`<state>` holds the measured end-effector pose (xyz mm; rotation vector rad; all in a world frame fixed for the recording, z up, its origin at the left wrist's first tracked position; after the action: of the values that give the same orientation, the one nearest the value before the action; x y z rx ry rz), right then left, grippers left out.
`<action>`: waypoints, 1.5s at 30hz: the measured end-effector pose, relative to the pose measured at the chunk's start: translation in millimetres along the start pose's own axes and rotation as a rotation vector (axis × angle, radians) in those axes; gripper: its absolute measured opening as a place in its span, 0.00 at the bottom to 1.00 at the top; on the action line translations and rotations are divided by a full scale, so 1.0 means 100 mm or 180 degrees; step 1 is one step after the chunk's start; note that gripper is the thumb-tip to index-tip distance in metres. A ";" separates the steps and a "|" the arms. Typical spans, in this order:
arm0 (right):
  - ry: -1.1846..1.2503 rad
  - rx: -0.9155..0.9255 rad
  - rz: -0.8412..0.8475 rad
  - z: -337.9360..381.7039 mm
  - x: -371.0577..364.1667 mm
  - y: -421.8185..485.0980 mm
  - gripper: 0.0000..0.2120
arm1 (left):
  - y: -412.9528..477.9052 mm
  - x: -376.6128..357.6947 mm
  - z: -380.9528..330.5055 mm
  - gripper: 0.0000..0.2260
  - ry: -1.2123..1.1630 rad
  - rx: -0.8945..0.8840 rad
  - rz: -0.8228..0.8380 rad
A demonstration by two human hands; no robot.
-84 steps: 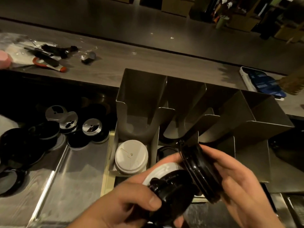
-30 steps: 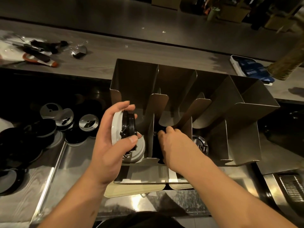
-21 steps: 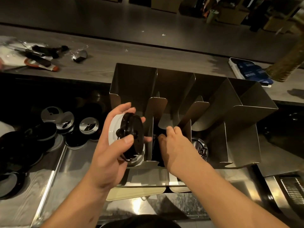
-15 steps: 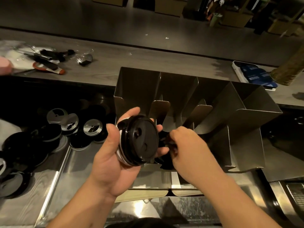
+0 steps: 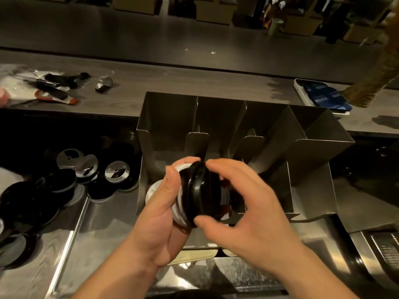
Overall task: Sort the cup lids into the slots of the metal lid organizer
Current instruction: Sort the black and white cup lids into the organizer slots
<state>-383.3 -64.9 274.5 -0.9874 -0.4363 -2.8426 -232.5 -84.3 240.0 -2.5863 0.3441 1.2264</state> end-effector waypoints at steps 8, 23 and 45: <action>0.0428 -0.0938 -0.0762 -0.21 0.49 0.13 0.34 | -0.05 0.22 -0.26 0.32 0.0718 -0.0827 -0.0763; -0.2656 -0.0815 0.1105 -0.33 -0.41 0.37 0.28 | -0.11 0.35 -0.25 0.32 0.0658 -0.0805 -0.0568; -0.0087 -0.0626 -0.0150 0.13 -0.21 0.10 0.09 | -0.25 0.39 -0.31 0.37 -0.0167 -0.0452 -0.0225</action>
<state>-357.5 -70.2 273.0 -1.0626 -0.1866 -2.9624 -178.6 -75.0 231.9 -2.6529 0.1589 1.3358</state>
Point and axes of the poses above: each hand's wrist, its own y-axis towards the middle knuckle, its own x-axis out of the back of the hand, z = x × y, the point moved 1 cm from there along y, towards the middle knuckle, and after that the axes turned 4 degrees about -x, right-handed, at the moved point
